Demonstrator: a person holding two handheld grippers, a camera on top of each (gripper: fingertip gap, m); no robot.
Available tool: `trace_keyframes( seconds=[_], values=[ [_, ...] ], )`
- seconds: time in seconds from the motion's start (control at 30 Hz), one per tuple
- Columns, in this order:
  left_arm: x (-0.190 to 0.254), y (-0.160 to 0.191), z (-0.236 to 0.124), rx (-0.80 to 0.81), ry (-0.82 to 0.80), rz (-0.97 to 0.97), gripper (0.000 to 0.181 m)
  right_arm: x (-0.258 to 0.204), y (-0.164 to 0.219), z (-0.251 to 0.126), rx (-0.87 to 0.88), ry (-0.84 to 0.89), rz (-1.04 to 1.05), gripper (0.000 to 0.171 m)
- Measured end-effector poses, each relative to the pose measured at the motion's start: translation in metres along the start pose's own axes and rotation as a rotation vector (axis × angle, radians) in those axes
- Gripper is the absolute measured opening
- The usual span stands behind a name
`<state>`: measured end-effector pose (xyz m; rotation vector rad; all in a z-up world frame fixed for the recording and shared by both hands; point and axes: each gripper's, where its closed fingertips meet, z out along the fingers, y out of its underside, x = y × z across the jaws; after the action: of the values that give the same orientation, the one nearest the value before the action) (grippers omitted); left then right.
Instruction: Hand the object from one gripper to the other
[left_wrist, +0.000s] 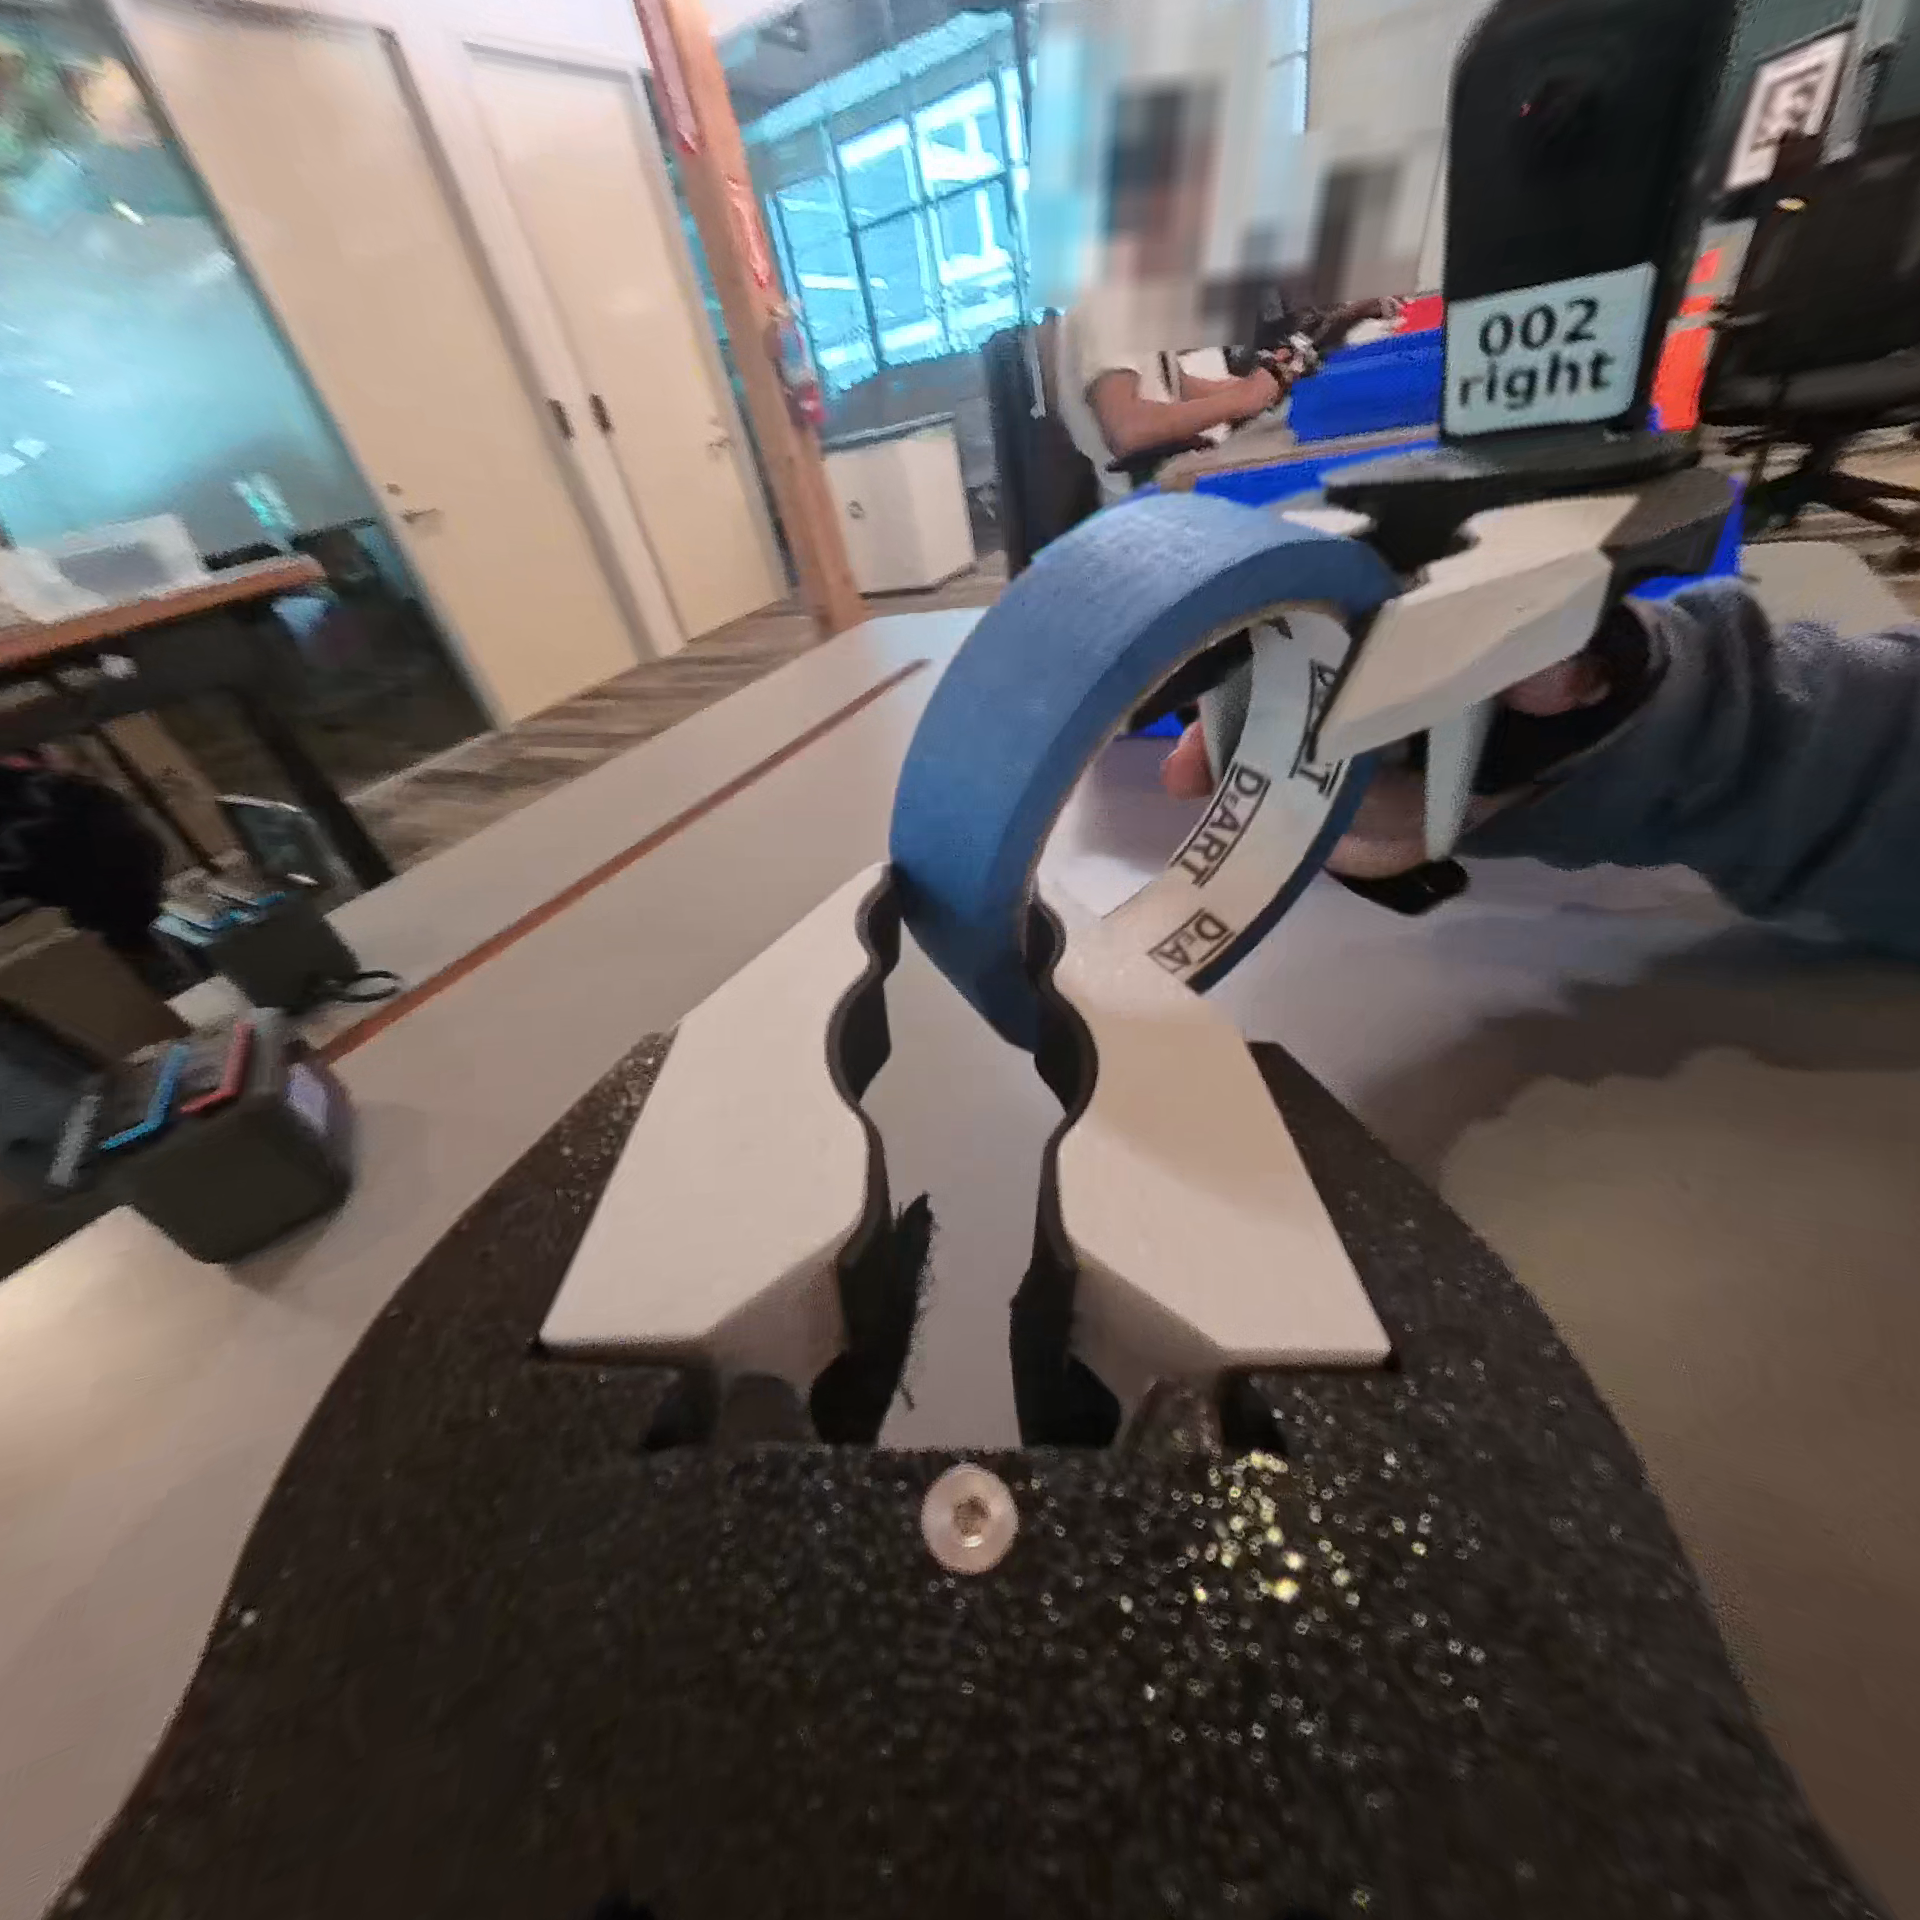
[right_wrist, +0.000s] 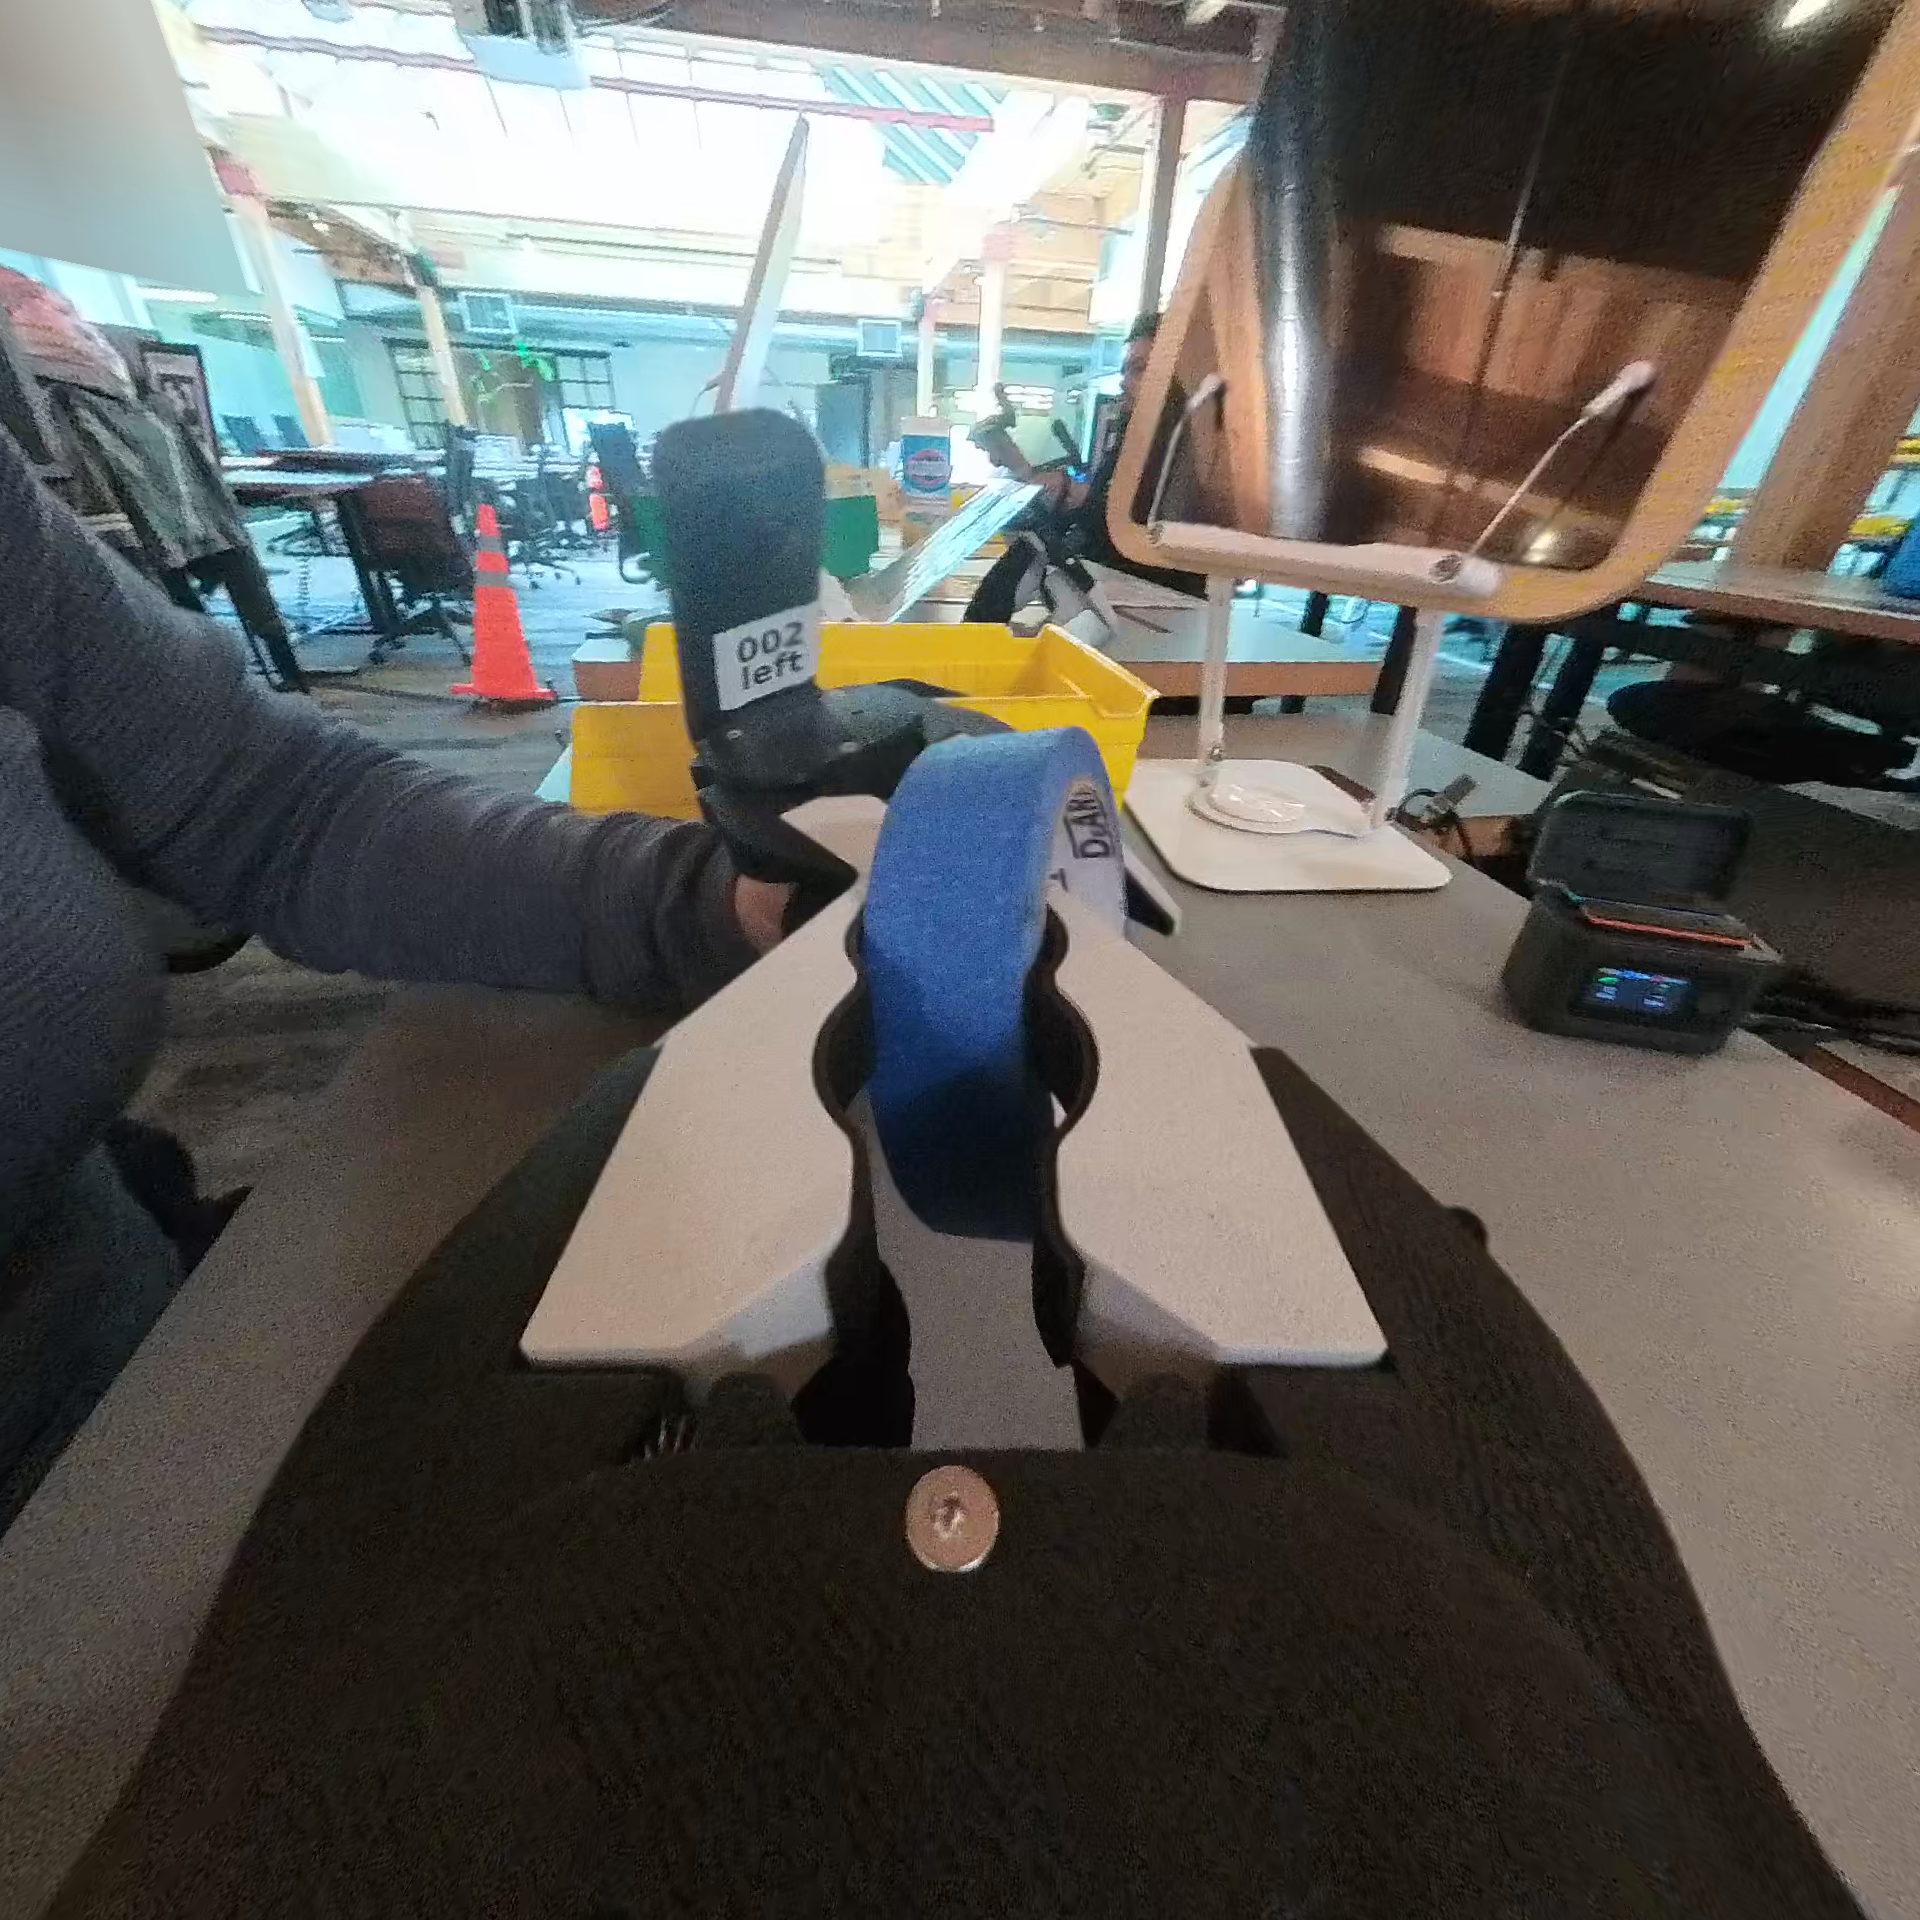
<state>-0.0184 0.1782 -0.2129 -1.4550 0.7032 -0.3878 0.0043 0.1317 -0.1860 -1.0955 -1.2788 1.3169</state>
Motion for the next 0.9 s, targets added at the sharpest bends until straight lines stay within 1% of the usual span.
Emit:
trace_keyframes(
  seconds=[0.03,0.07,0.13,0.17,0.2,0.23,0.27,0.3,0.37,0.4,0.47,0.53,0.57,0.6,0.67,0.73,0.8,0.83,0.87,0.9],
  values=[
    [-0.006,-0.003,-0.003,0.016,-0.040,0.026,0.019,0.006,-0.001,0.000,0.014,0.031,0.019,0.037],
    [-0.013,-0.005,-0.006,0.022,-0.094,0.064,0.017,0.012,-0.002,-0.001,0.024,0.053,0.062,0.053],
    [-0.030,-0.007,-0.014,0.007,-0.231,0.187,0.009,0.027,-0.002,-0.006,0.020,0.095,0.199,0.082],
    [-0.036,-0.012,-0.018,0.023,-0.294,0.251,0.008,0.037,0.001,-0.008,0.013,0.127,0.294,0.086],
    [-0.039,-0.018,-0.022,0.037,-0.342,0.314,0.008,0.045,0.007,-0.010,0.002,0.141,0.408,0.086],
    [-0.036,-0.023,-0.023,0.051,-0.338,0.363,0.008,0.045,0.012,-0.011,-0.004,0.106,0.516,0.088],
    [-0.033,-0.025,-0.023,0.059,-0.333,0.374,0.008,0.041,0.011,-0.010,0.011,0.052,0.581,0.090],
    [-0.032,-0.026,-0.023,0.053,-0.332,0.365,0.008,0.036,0.007,-0.009,0.031,0.010,0.584,0.090],
    [-0.028,-0.025,-0.021,0.041,-0.324,0.422,0.008,0.020,0.010,-0.003,-0.027,-0.047,0.522,0.086],
    [-0.022,-0.025,-0.019,0.054,-0.288,0.452,0.008,0.009,0.014,0.000,-0.074,-0.087,0.486,0.081],
    [-0.005,-0.027,-0.017,0.109,-0.170,0.458,0.008,-0.018,0.014,0.004,-0.096,-0.225,0.437,0.059],
    [0.002,-0.027,-0.017,0.136,-0.102,0.421,0.008,-0.040,0.004,0.002,-0.051,-0.367,0.440,0.028],
    [0.006,-0.027,-0.017,0.148,-0.069,0.384,0.008,-0.045,0.003,0.001,-0.047,-0.397,0.433,0.020],
    [0.007,-0.028,-0.016,0.154,-0.052,0.338,0.010,-0.047,0.004,0.001,-0.052,-0.400,0.406,0.018],
    [0.003,-0.022,-0.012,0.114,-0.043,0.222,0.014,-0.045,0.009,0.003,-0.077,-0.341,0.270,0.015],
    [-0.004,-0.015,-0.008,0.084,-0.038,0.094,0.028,-0.032,0.017,0.007,-0.106,-0.198,0.063,0.009],
    [-0.012,-0.008,-0.006,0.062,-0.020,-0.079,0.028,-0.018,0.020,0.008,-0.119,-0.052,-0.161,0.009],
    [-0.013,-0.007,-0.006,0.067,0.024,-0.185,0.028,-0.012,0.022,0.008,-0.140,0.008,-0.262,0.009],
    [-0.008,-0.009,-0.008,0.092,0.108,-0.297,0.030,-0.008,0.025,0.008,-0.162,0.058,-0.354,0.009],
    [-0.003,-0.015,-0.011,0.137,0.205,-0.424,0.039,-0.007,0.026,0.009,-0.175,0.086,-0.430,0.009]
  ],
)
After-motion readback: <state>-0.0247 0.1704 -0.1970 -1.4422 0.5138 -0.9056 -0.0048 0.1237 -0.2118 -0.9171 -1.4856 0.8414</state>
